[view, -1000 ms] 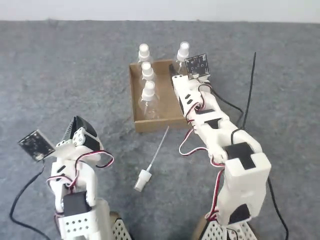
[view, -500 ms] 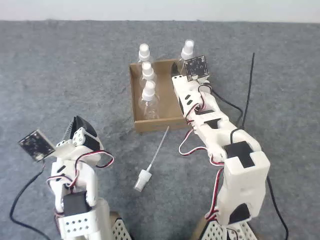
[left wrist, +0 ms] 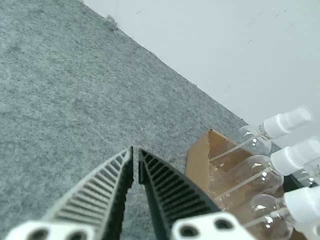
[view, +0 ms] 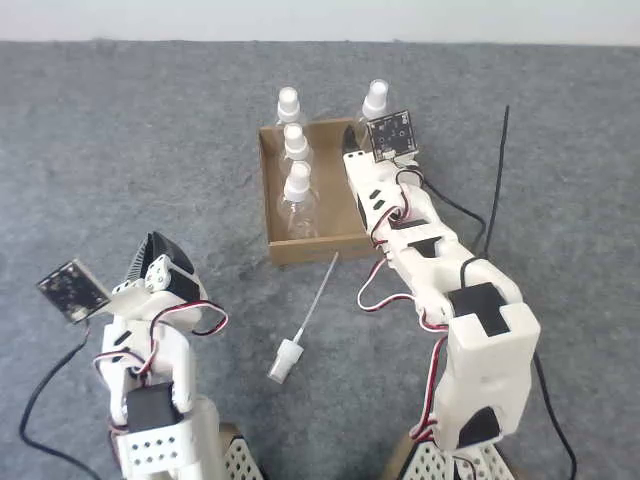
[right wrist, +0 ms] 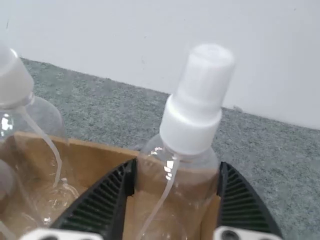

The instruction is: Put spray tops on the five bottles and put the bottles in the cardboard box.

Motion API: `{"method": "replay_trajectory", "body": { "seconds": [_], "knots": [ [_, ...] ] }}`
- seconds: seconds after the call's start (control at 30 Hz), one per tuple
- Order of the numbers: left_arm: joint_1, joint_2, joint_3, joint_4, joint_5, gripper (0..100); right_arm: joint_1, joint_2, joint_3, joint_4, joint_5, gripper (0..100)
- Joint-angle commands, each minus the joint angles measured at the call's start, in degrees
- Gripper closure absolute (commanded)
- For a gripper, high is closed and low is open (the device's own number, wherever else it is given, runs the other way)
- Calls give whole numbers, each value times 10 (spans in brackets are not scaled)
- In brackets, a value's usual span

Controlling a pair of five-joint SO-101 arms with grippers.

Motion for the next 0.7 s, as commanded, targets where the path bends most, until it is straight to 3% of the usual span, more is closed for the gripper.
{"method": "replay_trajectory", "body": {
  "seconds": [0.0,0.1,0.67],
  "knots": [
    [-3,-10,-6,-19,-4,988,2,-44,-31,44,8,716],
    [-3,-10,-6,-19,-4,988,2,-72,-29,91,7,679],
    [-3,-10,-6,-20,-4,988,-6,-252,21,301,6,679]
  ]
}}
